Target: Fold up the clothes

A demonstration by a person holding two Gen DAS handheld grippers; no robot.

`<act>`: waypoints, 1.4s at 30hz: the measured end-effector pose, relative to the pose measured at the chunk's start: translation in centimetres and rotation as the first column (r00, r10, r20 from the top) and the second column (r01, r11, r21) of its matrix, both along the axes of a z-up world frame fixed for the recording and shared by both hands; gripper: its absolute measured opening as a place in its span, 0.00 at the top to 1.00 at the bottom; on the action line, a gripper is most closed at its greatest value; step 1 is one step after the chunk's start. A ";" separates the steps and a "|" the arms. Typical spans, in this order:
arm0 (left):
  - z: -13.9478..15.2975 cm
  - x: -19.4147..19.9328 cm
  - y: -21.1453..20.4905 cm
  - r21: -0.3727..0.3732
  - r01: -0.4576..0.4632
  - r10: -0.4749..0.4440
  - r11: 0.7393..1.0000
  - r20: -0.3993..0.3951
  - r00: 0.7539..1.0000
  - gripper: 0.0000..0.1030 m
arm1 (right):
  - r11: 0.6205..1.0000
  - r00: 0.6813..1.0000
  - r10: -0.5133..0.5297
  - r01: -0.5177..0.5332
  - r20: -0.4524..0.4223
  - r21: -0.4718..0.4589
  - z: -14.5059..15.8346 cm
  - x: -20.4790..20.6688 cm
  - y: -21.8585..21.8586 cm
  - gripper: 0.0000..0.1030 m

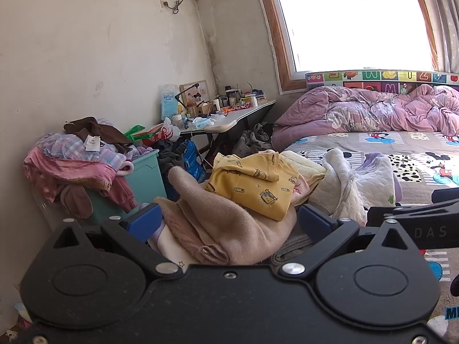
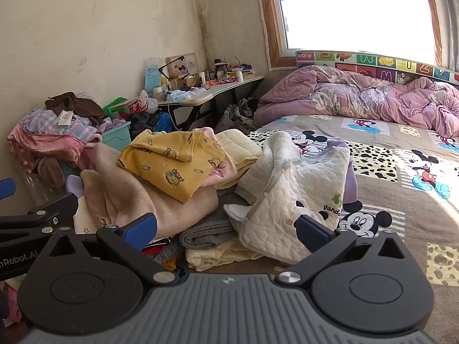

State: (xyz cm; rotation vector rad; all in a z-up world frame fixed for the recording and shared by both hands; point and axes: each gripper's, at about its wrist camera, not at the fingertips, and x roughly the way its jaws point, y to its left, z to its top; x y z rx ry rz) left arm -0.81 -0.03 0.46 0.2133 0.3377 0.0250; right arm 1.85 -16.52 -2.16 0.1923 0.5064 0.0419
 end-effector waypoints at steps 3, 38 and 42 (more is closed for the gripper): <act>0.1 -0.1 0.0 0.002 0.001 -0.001 1.000 0.000 1.000 0.00 | 1.000 1.000 -0.002 0.002 0.004 0.000 0.0 -0.1 0.0 0.00; -0.5 0.8 0.4 -0.008 0.012 -0.012 1.000 -0.018 1.000 0.00 | 1.000 1.000 -0.005 0.005 -0.011 0.001 -0.4 0.6 0.2 0.00; -0.8 1.5 0.7 -0.016 0.017 -0.017 1.000 -0.026 1.000 0.00 | 1.000 1.000 0.005 -0.005 -0.017 0.014 -0.8 1.1 0.1 0.00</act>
